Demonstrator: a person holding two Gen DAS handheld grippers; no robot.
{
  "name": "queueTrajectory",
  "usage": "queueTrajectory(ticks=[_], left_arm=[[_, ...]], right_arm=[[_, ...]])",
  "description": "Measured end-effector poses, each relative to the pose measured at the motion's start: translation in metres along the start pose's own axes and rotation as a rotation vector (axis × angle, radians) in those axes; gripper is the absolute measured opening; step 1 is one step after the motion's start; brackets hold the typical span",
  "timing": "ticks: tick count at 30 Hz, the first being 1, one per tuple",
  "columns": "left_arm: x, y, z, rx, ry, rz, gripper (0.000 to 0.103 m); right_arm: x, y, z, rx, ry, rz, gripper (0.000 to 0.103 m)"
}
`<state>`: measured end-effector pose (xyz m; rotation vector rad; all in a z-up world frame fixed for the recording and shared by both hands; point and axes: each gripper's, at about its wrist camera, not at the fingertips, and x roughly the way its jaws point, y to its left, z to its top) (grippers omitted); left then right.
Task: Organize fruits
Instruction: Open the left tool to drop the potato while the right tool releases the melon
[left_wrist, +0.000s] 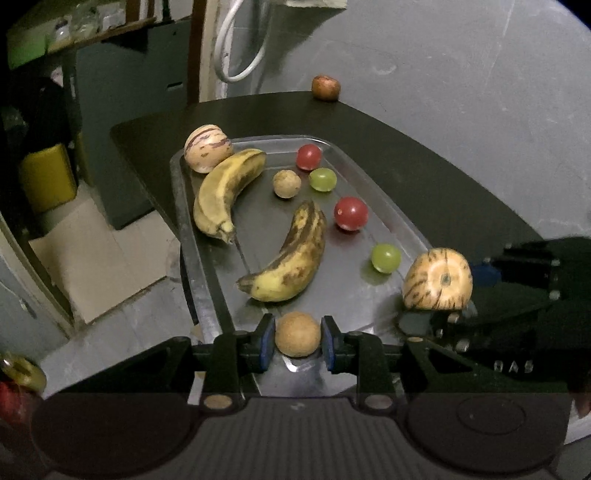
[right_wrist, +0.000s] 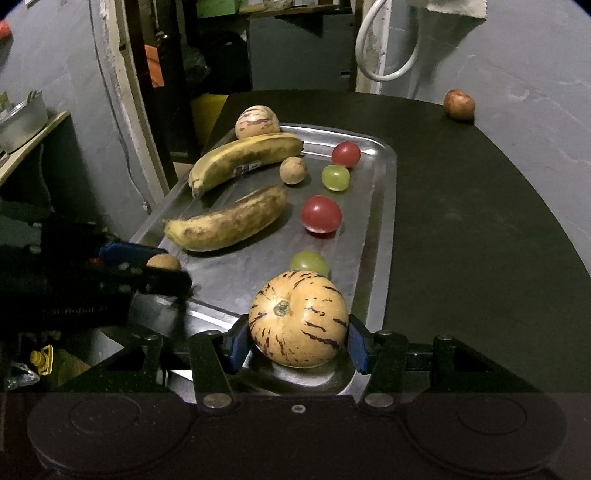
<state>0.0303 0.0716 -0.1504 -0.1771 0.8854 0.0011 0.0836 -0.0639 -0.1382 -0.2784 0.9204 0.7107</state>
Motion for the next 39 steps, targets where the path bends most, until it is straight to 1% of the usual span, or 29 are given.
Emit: queueTrajectory(ticks=[6,9,14,17,19,21,24,27,30,34,39], left_arm=[[0.0,-0.001,0.001,-0.007,0.002,0.001,0.032],[-0.001,-0.002,0.002,-0.013,0.0,0.005,0.036],[-0.003,-0.001,0.005,-0.024,-0.009,0.01,0.037],[-0.006,-0.002,0.008,-0.036,-0.018,0.009,0.042],[-0.01,-0.003,0.012,-0.042,-0.034,0.009,0.051],[-0.014,-0.004,0.016,-0.045,-0.051,0.011,0.058],[-0.023,-0.006,0.022,-0.05,-0.075,0.014,0.064],[-0.032,-0.009,0.029,-0.05,-0.099,0.013,0.074],[-0.041,-0.013,0.033,-0.046,-0.12,0.011,0.086],[-0.057,-0.018,0.036,-0.046,-0.153,0.011,0.094],[-0.071,-0.017,0.042,-0.047,-0.185,0.006,0.099]], right_arm=[[0.001,-0.001,0.0,0.008,0.001,0.008,0.055],[0.001,-0.001,0.0,0.01,-0.001,0.007,0.055],[-0.005,-0.003,0.002,0.012,-0.034,-0.008,0.062],[-0.01,-0.006,0.004,0.017,-0.047,-0.018,0.063],[-0.017,-0.009,0.006,0.025,-0.064,-0.023,0.065],[-0.027,-0.011,0.007,0.032,-0.086,-0.03,0.068],[-0.04,-0.015,0.009,0.045,-0.119,-0.037,0.071],[-0.052,-0.016,0.01,0.054,-0.146,-0.044,0.075],[-0.062,-0.015,0.01,0.065,-0.166,-0.05,0.081],[-0.076,-0.012,0.008,0.081,-0.2,-0.054,0.085],[-0.099,-0.008,0.008,0.101,-0.244,-0.068,0.091]])
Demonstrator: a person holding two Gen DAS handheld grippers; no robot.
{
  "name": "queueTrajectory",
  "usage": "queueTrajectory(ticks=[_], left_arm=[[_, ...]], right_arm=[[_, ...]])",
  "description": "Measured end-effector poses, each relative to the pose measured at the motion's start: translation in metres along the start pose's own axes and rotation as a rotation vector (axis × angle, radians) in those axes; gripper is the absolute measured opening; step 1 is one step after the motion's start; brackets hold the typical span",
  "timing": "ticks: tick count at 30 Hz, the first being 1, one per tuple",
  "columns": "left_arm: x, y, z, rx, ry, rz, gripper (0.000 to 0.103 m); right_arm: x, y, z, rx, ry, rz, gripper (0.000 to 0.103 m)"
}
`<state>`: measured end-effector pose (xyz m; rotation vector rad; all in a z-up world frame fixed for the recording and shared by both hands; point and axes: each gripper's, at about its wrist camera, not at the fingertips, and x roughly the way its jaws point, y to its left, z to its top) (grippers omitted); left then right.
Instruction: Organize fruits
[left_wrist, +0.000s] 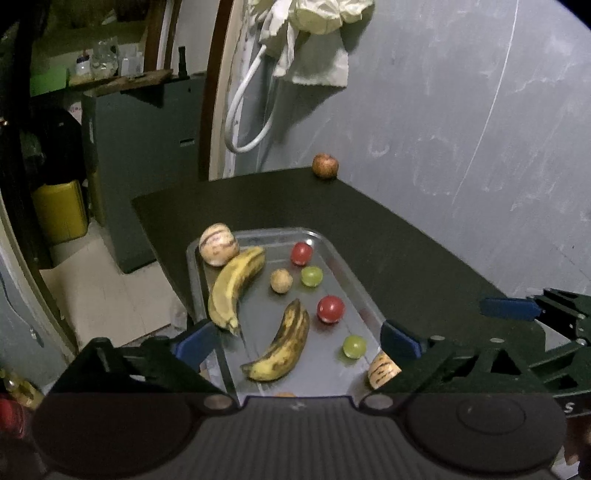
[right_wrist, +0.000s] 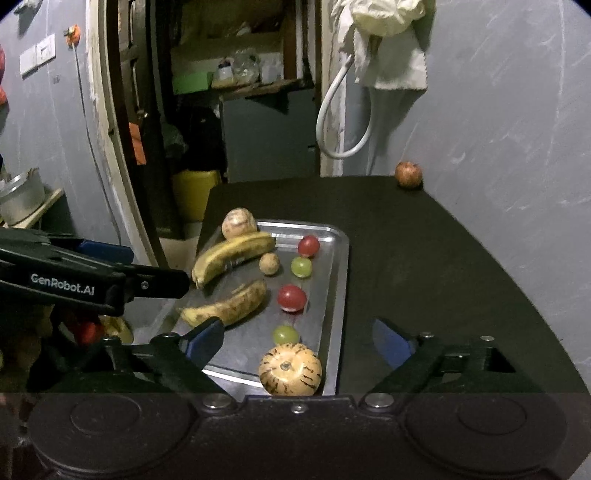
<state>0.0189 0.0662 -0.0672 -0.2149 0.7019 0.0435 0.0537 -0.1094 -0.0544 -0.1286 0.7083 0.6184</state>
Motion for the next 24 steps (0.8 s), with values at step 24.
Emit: queueTrajectory(ticks=[24], left_arm=[[-0.078,0.058,0.018,0.047,-0.04,-0.07,0.103]], right_arm=[[-0.112,0.08,0.017,0.25,-0.116,-0.146,0.102]])
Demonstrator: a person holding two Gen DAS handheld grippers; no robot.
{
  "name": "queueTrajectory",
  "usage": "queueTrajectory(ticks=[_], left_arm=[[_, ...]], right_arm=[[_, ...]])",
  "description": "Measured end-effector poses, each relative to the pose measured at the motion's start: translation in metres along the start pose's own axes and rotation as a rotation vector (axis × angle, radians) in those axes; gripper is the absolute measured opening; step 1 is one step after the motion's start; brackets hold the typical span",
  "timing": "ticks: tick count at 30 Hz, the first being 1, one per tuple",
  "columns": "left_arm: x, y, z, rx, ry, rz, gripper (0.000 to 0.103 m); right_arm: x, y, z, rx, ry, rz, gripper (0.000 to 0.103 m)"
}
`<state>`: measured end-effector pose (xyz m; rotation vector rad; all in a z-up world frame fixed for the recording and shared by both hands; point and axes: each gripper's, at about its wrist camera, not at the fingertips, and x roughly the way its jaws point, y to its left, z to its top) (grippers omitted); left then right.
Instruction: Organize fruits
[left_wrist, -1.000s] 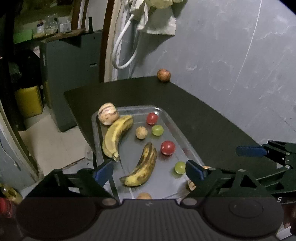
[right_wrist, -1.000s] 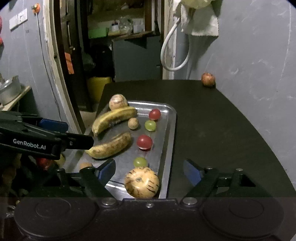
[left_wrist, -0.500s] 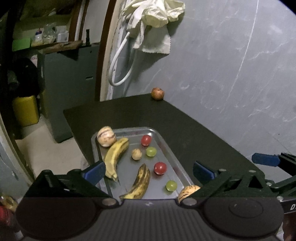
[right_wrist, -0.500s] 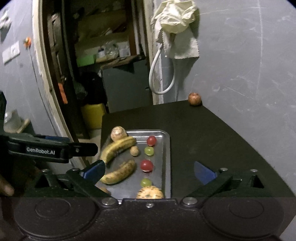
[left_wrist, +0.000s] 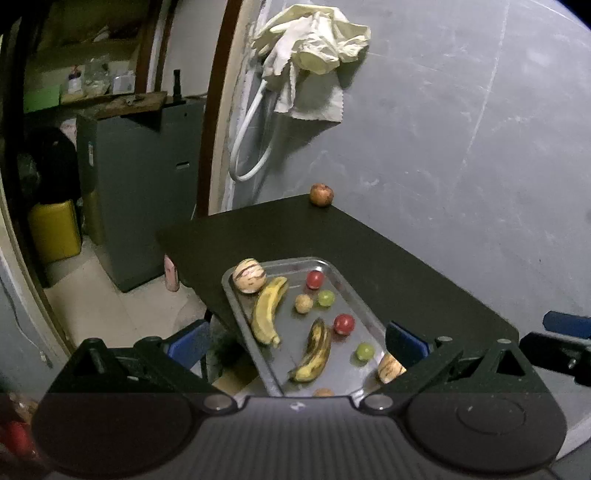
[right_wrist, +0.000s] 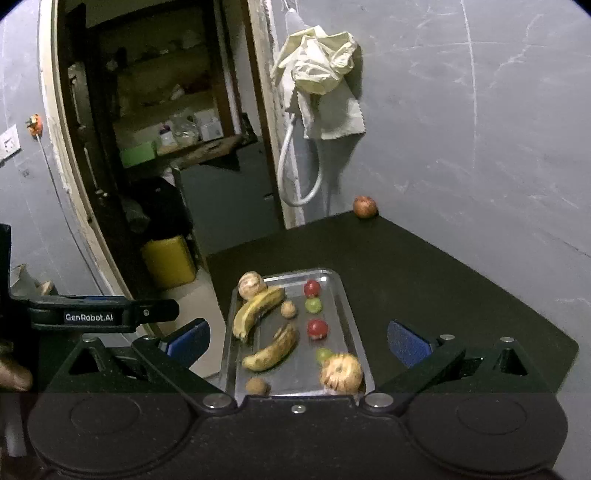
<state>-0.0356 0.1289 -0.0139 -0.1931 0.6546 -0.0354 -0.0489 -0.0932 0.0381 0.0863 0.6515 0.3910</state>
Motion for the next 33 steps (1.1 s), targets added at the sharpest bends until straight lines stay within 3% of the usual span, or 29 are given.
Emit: queueTrajectory(ticks=[5,11,19,26,33], left_arm=[[-0.012,-0.007,-0.012,0.086,-0.004,0.079,0.103],[-0.02,-0.004,-0.012,0.026,-0.014,0.004,0.103],[-0.018,-0.017,-0.003,0.011,-0.048,0.072,0.103],[-0.012,-0.027,-0.007,-0.012,-0.022,0.125,0.103],[-0.011,-0.027,-0.013,0.021,0.02,0.121,0.103]], right_arm=[[-0.015,0.013,-0.012,0.018,0.027,-0.036,0.102],[-0.025,0.009,-0.016,0.016,0.015,-0.048,0.102],[-0.005,-0.003,-0.005,-0.031,0.012,0.006,0.102],[0.012,-0.01,0.006,-0.057,0.026,0.035,0.102],[0.014,-0.012,-0.004,-0.005,0.036,0.032,0.102]])
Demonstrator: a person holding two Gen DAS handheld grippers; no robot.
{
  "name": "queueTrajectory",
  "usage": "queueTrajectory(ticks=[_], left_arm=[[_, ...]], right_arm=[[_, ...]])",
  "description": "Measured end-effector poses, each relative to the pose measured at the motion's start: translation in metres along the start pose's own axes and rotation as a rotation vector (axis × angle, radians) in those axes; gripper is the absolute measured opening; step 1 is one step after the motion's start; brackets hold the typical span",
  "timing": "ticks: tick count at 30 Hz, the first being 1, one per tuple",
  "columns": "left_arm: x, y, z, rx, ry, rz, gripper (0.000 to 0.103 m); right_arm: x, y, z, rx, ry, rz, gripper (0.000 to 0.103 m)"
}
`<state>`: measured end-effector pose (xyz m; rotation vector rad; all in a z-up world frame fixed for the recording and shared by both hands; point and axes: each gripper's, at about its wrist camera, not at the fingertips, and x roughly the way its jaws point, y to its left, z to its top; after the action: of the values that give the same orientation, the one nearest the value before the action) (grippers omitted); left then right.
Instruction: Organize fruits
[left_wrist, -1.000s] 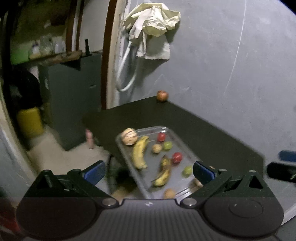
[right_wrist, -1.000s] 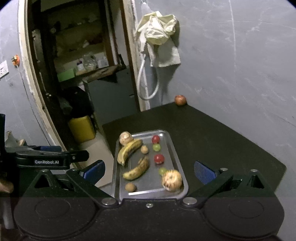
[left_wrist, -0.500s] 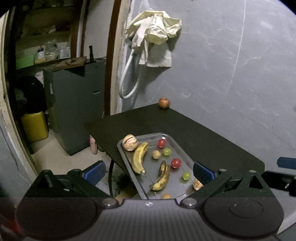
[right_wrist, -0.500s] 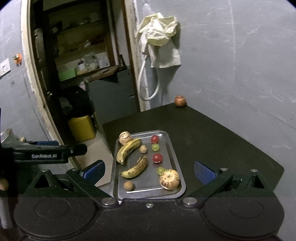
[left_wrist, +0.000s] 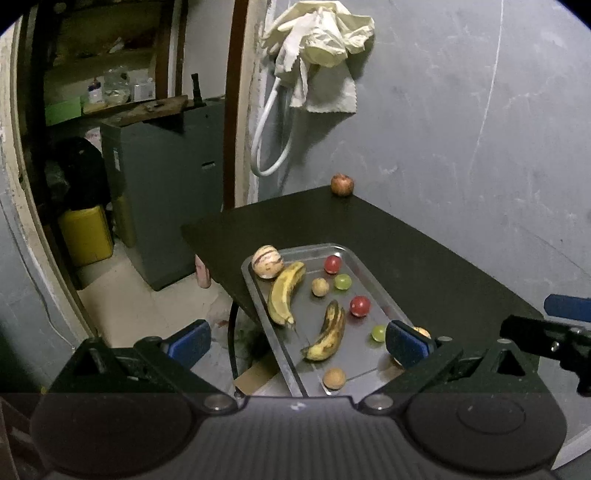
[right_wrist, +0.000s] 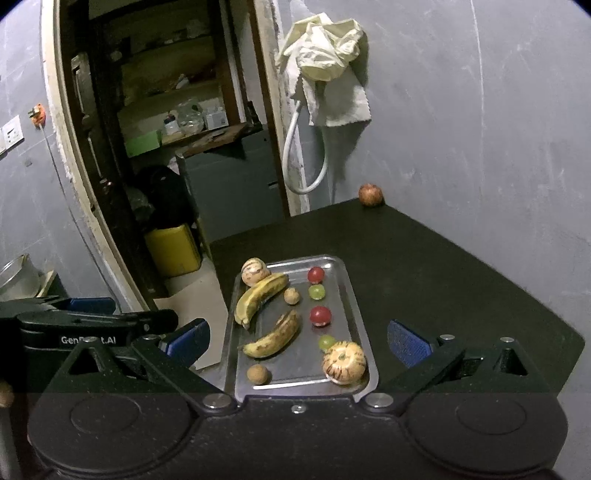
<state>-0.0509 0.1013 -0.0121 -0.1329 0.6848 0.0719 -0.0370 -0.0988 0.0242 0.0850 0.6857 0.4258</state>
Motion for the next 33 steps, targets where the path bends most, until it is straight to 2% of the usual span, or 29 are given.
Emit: queueTrajectory(ticks=[33], left_arm=[[0.0022,0.0009,-0.0004,-0.01,0.015,-0.018,0.103]], right_arm=[[0.0032,-0.0016,-0.0033,0.006,0.008,-0.003,0.102]])
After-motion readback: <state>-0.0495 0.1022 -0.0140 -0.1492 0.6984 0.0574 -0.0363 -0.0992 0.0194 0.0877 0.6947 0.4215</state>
